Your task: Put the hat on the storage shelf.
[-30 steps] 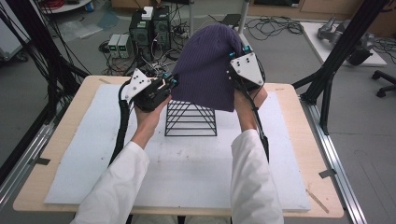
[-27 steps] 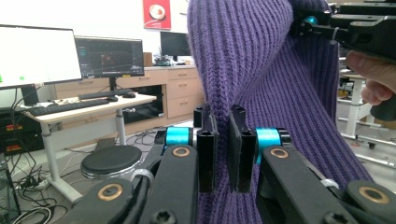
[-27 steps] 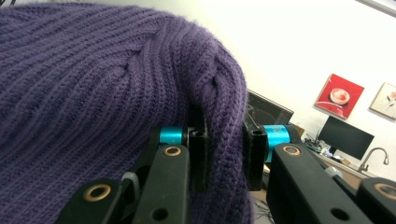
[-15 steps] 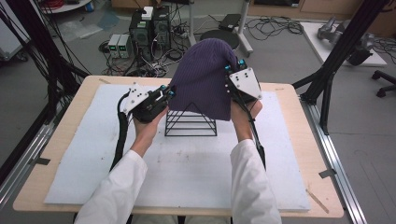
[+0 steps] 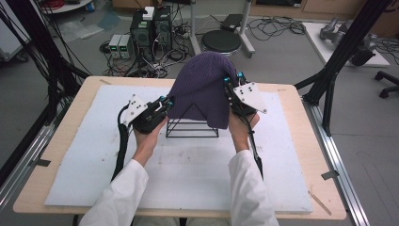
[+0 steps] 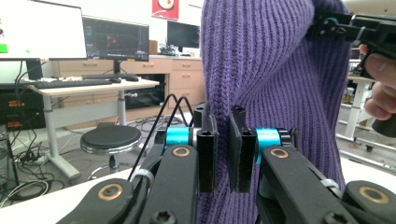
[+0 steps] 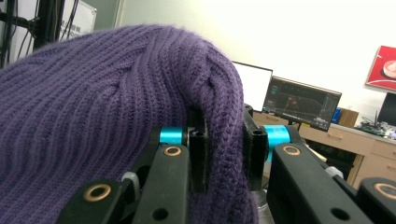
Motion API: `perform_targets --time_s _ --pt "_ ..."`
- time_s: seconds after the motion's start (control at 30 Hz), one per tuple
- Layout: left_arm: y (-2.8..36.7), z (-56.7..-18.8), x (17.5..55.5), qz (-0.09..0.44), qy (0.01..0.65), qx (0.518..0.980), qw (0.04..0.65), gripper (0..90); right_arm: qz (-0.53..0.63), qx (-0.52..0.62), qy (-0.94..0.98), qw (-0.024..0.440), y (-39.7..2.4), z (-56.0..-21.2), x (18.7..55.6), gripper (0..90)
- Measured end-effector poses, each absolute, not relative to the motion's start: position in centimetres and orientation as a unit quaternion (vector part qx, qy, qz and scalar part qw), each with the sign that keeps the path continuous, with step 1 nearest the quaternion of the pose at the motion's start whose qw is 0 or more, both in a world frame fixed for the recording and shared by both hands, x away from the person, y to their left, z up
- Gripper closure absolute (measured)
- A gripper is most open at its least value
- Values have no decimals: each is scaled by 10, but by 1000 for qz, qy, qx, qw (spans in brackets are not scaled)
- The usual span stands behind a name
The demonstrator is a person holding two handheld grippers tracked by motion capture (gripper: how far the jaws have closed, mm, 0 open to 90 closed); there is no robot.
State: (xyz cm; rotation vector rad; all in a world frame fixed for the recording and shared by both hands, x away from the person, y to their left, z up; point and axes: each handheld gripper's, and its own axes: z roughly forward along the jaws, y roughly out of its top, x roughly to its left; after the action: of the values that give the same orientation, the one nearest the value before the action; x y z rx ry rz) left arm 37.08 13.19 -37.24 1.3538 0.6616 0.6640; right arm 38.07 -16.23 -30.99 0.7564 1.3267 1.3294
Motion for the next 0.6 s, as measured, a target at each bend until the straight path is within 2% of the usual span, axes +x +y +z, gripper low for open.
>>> perform_targets --time_s 0.23,0.6 --pt "134 -381 370 316 295 617 657 835 558 314 562 524 -159 -316 377 774" --pt "143 -394 368 303 312 618 655 836 551 290 584 521 -149 -316 372 757"
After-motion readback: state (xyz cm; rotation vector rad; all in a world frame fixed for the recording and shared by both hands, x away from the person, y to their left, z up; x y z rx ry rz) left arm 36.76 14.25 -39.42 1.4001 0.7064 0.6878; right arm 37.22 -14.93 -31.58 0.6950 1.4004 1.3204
